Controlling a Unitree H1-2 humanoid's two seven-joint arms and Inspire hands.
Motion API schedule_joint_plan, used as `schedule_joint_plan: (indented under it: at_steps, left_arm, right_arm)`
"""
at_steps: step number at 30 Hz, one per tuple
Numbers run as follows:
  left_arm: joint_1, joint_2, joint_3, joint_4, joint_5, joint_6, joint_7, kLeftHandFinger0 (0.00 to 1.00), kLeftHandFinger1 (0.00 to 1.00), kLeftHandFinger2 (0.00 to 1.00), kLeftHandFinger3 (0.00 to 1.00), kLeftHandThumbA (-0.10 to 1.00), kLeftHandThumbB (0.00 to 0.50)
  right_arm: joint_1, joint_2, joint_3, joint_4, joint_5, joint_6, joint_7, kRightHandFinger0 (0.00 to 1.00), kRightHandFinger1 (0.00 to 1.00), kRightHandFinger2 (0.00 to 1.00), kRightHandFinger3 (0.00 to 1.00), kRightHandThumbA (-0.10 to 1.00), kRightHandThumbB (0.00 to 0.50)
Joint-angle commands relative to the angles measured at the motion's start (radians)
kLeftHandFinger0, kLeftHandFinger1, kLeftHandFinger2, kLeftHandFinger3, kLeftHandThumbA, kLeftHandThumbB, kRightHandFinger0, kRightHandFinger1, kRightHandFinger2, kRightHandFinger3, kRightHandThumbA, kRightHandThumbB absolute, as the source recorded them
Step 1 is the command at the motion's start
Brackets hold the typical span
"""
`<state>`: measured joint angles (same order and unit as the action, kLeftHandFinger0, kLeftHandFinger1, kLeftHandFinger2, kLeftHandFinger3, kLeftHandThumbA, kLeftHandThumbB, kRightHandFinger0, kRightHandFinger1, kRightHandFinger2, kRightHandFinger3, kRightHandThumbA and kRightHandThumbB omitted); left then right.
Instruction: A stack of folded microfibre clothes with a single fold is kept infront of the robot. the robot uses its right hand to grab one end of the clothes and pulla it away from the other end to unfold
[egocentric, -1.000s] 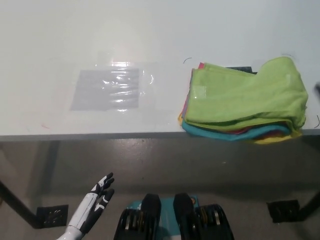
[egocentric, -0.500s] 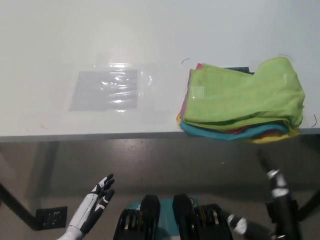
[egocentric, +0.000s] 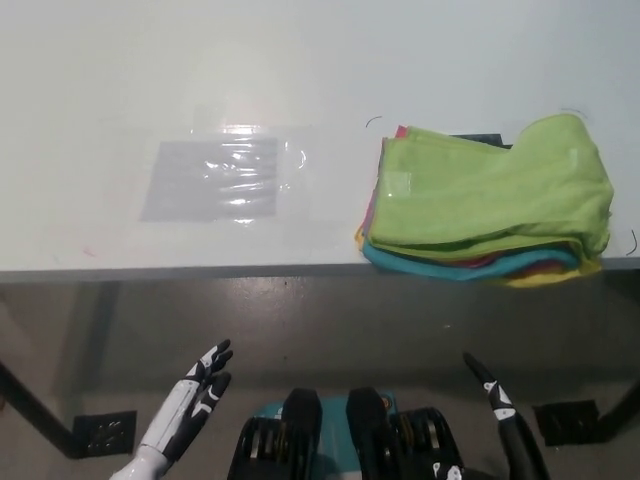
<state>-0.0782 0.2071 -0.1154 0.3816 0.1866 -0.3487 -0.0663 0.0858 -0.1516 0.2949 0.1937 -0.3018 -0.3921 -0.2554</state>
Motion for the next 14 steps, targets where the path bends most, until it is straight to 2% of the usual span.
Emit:
schedule_joint_plan:
  at_steps: [1,10,14]
  left_arm:
    - [0.006,0.003,-0.007,-0.029,-0.006,-0.054,-0.009,1.00,1.00,1.00,1.00,1.00,0.500]
    - [0.024,-0.002,-0.019,-0.039,0.000,-0.058,-0.009,1.00,1.00,1.00,1.00,1.00,0.500]
    - [0.037,-0.001,-0.024,-0.044,0.008,-0.055,-0.006,1.00,1.00,1.00,1.00,1.00,0.500]
  right_arm:
    - [0.017,-0.003,-0.022,-0.014,0.042,-0.078,0.006,1.00,1.00,1.00,1.00,1.00,0.393]
    - [0.053,0.001,-0.054,-0.041,0.038,-0.077,0.042,1.00,1.00,1.00,1.00,1.00,0.383]
    - [0.063,0.003,-0.054,-0.043,0.042,-0.078,0.047,1.00,1.00,1.00,1.00,1.00,0.399]
